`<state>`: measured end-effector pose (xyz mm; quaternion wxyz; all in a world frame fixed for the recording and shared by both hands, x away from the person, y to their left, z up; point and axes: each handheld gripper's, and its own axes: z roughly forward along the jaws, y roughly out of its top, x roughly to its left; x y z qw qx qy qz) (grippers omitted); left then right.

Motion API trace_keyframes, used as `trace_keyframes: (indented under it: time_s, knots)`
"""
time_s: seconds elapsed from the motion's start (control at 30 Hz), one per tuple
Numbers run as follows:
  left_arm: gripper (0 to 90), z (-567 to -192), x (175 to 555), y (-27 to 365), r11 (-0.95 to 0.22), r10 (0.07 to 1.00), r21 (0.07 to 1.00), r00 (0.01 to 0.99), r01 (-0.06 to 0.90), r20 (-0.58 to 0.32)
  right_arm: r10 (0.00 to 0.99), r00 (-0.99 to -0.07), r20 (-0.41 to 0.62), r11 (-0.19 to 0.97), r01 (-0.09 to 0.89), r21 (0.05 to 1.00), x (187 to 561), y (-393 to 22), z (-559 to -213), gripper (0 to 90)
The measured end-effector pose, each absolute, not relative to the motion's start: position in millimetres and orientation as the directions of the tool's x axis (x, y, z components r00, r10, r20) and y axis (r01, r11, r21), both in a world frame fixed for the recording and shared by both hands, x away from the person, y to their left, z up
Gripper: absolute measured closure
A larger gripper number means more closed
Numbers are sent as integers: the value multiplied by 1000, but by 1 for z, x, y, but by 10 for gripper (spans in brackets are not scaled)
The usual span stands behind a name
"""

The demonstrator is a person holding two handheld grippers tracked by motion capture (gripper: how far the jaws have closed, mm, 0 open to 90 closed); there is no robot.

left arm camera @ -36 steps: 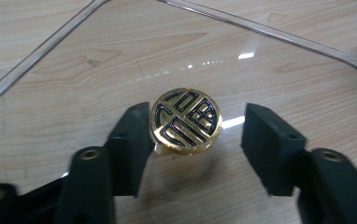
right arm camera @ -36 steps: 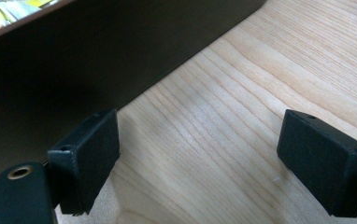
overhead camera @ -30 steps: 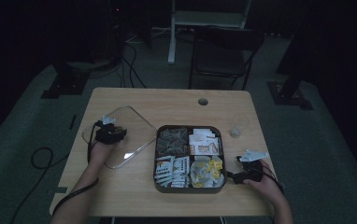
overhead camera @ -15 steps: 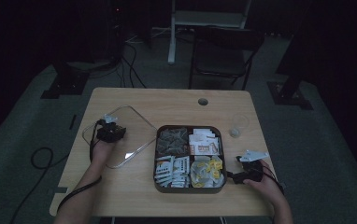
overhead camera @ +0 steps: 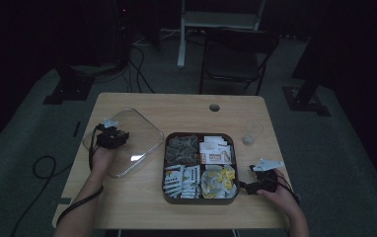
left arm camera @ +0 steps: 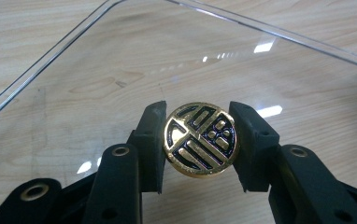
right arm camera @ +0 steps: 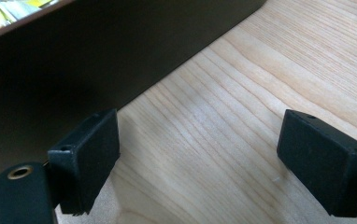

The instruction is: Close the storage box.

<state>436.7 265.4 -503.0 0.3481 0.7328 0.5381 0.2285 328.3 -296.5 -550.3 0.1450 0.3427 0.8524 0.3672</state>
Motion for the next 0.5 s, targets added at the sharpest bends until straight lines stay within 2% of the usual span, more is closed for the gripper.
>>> trace_keyframes:
  time_s: [0.2,0.43,0.5]
  knots:
    - [601,-484,432,267,-182,940,773,339,608,-46,691,-723,4,496,478,726,328,-297,-550,127]
    - [601,-465,425,255,-209,915,796,400,568,-45,691,-723,4,495,478,725,328,-297,-550,127]
    - [601,-458,422,244,-237,895,802,444,549,-39,691,-723,4,496,478,725,328,-297,-550,128]
